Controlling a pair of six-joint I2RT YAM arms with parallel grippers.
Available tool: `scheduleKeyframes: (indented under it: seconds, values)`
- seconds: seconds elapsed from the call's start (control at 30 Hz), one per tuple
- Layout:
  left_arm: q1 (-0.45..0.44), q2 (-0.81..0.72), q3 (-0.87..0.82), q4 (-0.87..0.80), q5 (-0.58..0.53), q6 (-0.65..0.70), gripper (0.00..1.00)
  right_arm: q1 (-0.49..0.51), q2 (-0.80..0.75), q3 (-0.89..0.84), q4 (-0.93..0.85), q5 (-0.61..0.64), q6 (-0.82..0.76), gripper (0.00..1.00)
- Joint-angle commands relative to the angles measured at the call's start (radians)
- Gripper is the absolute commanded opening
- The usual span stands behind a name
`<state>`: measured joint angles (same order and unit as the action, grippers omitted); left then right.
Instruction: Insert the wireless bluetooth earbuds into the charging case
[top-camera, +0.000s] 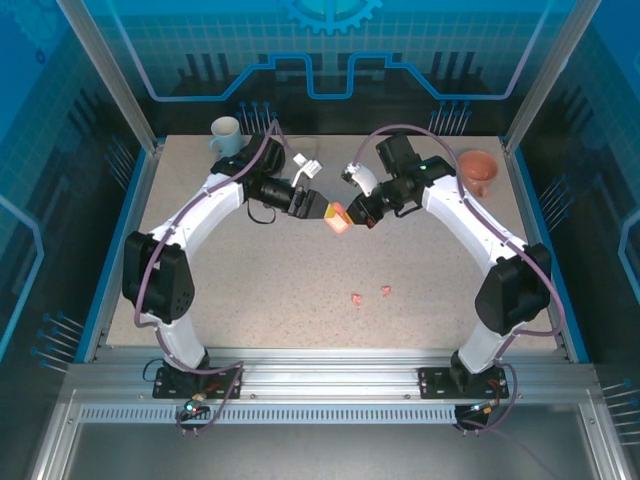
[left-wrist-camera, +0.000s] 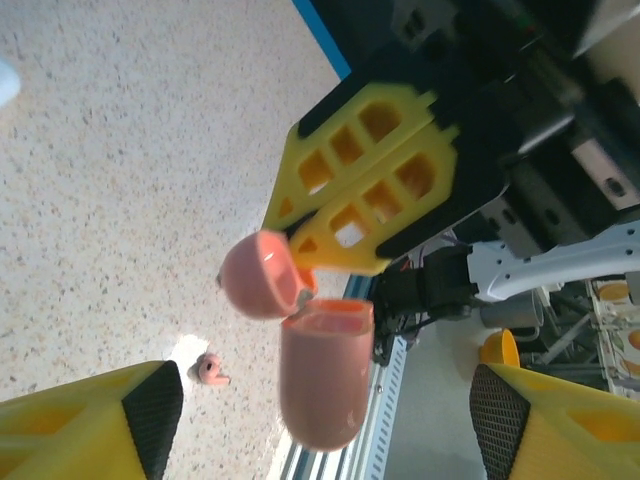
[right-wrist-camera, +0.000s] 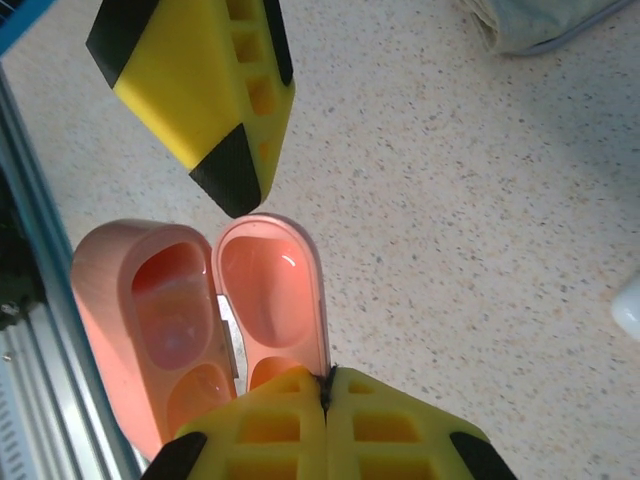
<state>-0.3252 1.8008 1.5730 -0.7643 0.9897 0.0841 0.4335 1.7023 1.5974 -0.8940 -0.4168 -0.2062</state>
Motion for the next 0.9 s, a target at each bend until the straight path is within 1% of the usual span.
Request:
scheduleKeyframes:
  seconds: [0.0,0.27,0.53,0.67,0.77,0.87]
  values:
    - [-0.003,0.03,0.032,-0.138,0.032,0.093,0.77,0.017,0.007,0.037,-0.048,0.064,-0.075,0.0]
    - [-0.003,0.088,0.072,-0.184,0.034,0.121,0.71,0.025,0.051,0.068,-0.062,0.091,-0.127,0.0]
    - [-0.003,0.146,0.123,-0.21,0.051,0.132,0.66,0.051,0.093,0.085,-0.058,0.093,-0.133,0.0]
    - [-0.003,0.16,0.134,-0.228,0.067,0.149,0.58,0.061,0.109,0.096,-0.057,0.096,-0.134,0.0]
    - [-0.003,0.164,0.136,-0.247,0.072,0.167,0.55,0.062,0.111,0.105,-0.059,0.096,-0.137,0.0]
    - [-0.003,0.169,0.137,-0.262,0.085,0.182,0.51,0.065,0.111,0.108,-0.059,0.097,-0.139,0.0]
